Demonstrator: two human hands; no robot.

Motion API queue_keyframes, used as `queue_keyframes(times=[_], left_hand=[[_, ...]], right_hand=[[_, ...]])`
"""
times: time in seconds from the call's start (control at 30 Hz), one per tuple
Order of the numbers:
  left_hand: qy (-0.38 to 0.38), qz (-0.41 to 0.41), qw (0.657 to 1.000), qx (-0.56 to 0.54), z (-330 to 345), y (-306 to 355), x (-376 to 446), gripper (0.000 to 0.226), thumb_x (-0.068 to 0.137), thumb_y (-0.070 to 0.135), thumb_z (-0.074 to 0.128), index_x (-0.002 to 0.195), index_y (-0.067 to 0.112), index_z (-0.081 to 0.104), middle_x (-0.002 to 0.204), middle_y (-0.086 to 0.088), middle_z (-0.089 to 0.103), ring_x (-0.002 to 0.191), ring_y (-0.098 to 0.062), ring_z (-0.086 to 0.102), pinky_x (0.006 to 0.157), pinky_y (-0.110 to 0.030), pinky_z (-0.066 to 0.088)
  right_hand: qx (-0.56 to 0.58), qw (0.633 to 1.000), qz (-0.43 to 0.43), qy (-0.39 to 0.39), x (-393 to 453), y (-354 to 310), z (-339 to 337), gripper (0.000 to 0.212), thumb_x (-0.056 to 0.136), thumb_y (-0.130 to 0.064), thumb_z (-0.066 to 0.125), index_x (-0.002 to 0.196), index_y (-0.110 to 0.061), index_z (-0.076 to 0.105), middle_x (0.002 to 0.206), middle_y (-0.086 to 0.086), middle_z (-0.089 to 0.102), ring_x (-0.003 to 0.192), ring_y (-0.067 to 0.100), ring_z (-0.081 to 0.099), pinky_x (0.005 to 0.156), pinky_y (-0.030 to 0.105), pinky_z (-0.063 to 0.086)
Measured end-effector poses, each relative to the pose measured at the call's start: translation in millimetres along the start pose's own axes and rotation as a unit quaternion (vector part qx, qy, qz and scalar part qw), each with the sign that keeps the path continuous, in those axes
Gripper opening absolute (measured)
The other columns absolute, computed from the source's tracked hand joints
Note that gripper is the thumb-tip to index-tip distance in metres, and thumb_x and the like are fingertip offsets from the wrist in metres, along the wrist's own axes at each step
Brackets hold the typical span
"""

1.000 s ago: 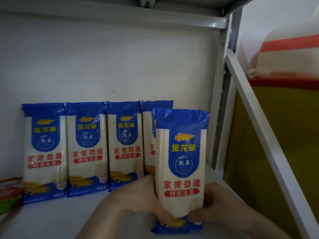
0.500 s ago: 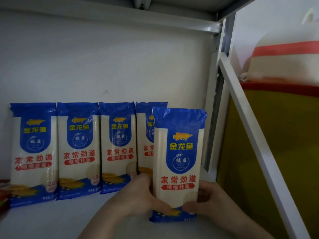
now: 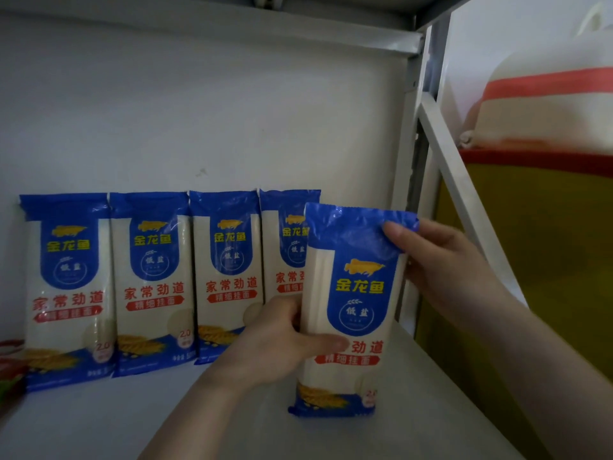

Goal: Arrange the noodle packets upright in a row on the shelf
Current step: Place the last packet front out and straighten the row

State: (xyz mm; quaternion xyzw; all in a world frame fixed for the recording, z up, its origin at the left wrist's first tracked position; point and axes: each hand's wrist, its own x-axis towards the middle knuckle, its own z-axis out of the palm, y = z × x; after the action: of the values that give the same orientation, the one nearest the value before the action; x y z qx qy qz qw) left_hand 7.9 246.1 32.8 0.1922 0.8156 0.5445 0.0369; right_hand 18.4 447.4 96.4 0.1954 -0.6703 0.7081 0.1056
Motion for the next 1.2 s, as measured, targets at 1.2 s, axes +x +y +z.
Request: queue_keyframes(times=[1.2], left_hand=[[0.014,-0.026,1.000,0.008,1,2,-1,0.045,0.070,0.028,0.081,0.110,0.035,0.062,0.103,0.016,0.072,0.095,0.001,0.067,0.083,-0.024,0.056]], right_hand=[[-0.150,0.951,0.209,-0.173,-20,51,-9,0.046,0.071,-0.013,0.075,0.114,-0.024,0.062,0.108,-0.009,0.072,0.101,0.008,0.069,0.085,0.030,0.057]])
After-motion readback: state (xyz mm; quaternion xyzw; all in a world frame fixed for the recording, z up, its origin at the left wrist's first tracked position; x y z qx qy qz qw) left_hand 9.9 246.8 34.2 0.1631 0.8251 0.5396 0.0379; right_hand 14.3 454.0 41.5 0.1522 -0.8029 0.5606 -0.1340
